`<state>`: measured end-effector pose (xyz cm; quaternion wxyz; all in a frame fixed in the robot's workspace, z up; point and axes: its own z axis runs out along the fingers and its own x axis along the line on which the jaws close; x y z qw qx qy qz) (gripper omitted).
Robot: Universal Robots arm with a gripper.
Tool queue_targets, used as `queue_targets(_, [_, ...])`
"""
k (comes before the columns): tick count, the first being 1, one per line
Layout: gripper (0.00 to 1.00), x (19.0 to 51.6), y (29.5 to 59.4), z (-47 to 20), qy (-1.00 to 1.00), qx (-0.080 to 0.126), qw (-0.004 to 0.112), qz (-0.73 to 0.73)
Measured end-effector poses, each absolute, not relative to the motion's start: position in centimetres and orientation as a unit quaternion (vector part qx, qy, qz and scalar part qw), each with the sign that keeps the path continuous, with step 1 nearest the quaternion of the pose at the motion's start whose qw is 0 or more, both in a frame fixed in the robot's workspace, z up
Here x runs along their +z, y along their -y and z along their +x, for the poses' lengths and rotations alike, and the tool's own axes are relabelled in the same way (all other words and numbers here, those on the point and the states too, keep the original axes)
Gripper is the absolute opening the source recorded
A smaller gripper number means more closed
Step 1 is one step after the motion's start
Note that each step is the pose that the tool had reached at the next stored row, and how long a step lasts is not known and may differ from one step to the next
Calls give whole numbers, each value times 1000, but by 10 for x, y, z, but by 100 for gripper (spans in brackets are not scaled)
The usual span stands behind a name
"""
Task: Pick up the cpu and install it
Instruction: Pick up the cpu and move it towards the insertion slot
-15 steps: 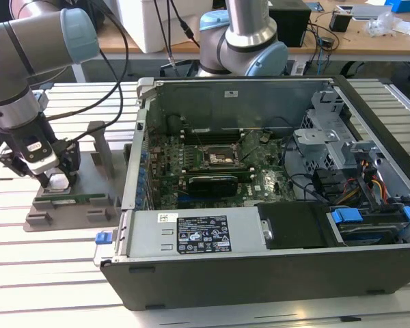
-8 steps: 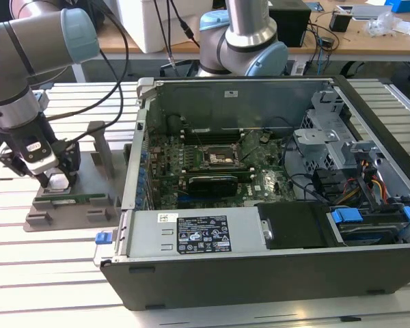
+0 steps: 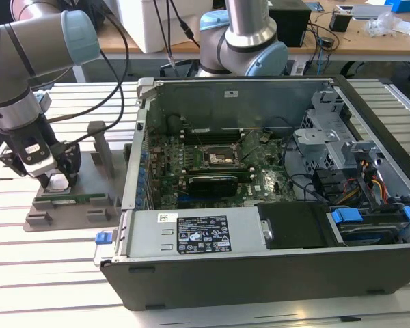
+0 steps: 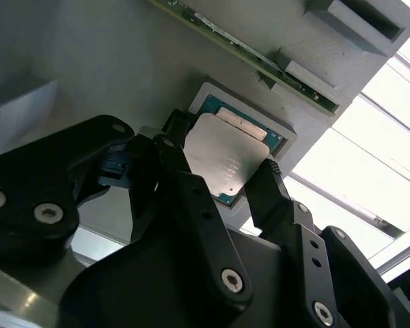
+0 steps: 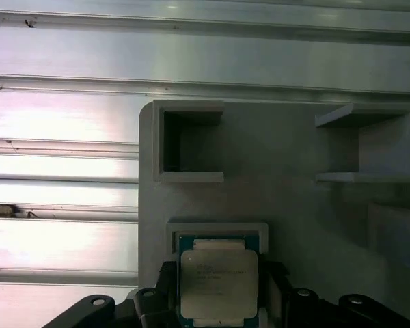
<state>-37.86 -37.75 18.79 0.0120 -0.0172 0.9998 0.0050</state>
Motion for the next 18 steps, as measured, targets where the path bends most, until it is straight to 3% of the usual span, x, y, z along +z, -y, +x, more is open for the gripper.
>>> queue_targets(4, [62, 188, 378, -379, -1000, 5, 12, -17])
queue_targets(5, [55, 188, 378, -379, -1000, 5, 12, -17])
queue_targets(14, [55, 189, 377, -378, -1000, 5, 12, -17])
queue_targets(18, [55, 205, 377, -379, -1000, 5, 12, -17])
